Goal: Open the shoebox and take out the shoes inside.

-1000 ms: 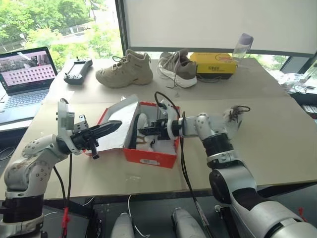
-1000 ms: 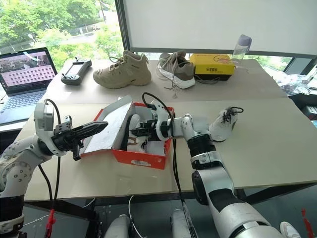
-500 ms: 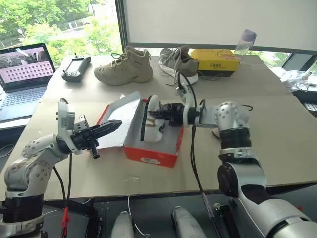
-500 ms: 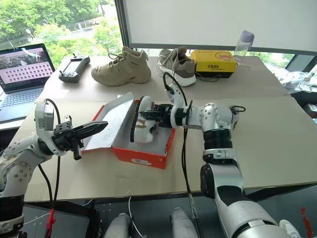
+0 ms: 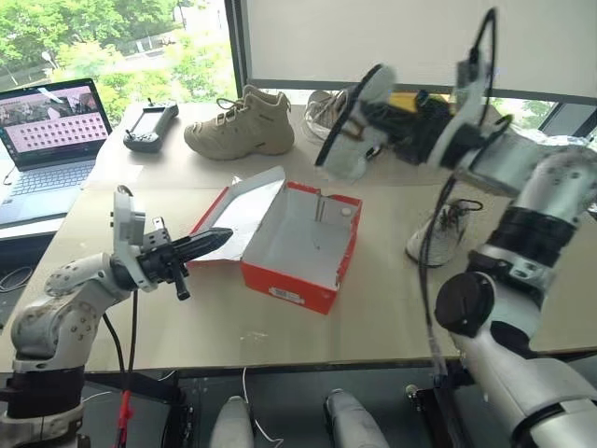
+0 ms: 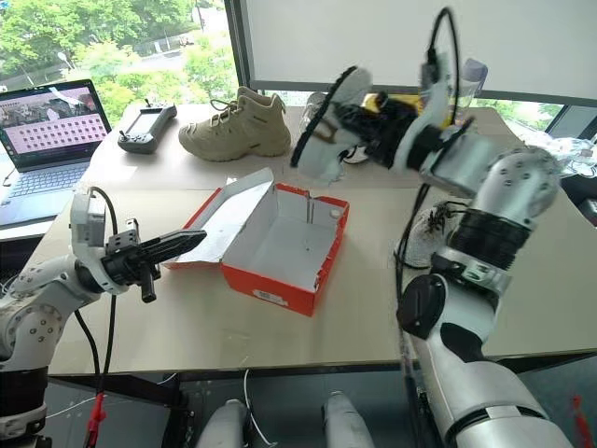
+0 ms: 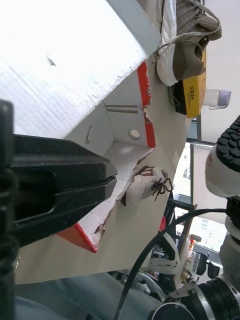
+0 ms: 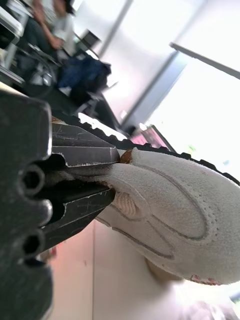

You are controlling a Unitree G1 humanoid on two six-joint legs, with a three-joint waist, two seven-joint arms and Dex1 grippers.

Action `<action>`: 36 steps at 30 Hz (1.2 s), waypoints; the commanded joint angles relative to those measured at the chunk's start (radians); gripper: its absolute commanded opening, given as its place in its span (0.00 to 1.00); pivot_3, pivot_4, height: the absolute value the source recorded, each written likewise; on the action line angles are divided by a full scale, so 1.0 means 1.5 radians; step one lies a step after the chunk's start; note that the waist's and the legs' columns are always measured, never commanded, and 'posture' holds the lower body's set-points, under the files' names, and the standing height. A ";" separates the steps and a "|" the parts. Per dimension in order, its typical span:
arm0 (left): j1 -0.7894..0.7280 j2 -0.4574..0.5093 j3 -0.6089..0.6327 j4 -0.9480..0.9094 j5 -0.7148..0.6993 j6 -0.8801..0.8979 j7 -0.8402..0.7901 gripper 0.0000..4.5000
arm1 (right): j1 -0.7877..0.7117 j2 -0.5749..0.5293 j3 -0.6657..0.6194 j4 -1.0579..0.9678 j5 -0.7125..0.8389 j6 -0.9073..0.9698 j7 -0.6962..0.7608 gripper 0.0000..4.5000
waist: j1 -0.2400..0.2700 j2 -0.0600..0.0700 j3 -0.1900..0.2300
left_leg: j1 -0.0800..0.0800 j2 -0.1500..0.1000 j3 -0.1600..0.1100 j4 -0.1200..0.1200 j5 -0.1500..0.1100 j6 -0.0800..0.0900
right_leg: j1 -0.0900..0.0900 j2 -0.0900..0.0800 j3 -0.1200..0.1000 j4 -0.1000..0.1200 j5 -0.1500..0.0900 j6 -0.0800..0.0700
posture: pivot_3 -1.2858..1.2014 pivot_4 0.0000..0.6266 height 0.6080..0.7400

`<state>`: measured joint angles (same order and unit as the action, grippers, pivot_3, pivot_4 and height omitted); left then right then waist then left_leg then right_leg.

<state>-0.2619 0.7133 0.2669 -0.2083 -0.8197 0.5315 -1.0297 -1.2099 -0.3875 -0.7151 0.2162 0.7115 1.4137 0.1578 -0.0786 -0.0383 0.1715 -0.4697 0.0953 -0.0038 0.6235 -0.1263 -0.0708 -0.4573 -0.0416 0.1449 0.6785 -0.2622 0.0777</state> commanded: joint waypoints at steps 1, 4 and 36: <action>-0.008 0.004 0.006 -0.013 0.003 -0.007 -0.002 0.00 | 0.038 -0.128 0.063 -0.019 -0.096 -0.082 -0.033 0.01 | 0.007 0.000 0.000 | 0.000 0.000 0.000 0.000 0.000 0.000 | 0.000 0.000 0.000 0.000 0.000 0.000 | 0.52 0.24 0.58; -0.011 0.003 0.001 -0.007 0.006 -0.008 -0.005 0.00 | 0.100 -0.222 0.178 -0.027 -0.194 -0.119 -0.058 0.01 | 0.010 0.000 0.000 | 0.000 0.000 0.000 0.000 0.000 0.000 | 0.000 0.000 0.000 -0.001 0.000 0.000 | 0.52 0.24 0.58; -0.021 0.001 -0.013 0.000 0.023 -0.006 -0.013 0.00 | 0.274 -0.146 0.177 0.021 -0.306 -0.023 -0.066 0.56 | 0.005 0.000 0.000 | 0.003 -0.001 0.000 0.001 0.000 0.000 | 0.003 0.000 0.001 0.000 0.000 0.000 | 0.52 0.24 0.58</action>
<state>-0.2828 0.7107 0.2379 -0.1896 -0.7837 0.5311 -1.0460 -0.8128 -0.6210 -0.4406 0.2196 0.2504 1.3912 0.0508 -0.0706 -0.0388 0.1712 -0.4648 0.0943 -0.0032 0.6253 -0.1262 -0.0705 -0.4527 -0.0420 0.1469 0.6786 -0.2618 0.0780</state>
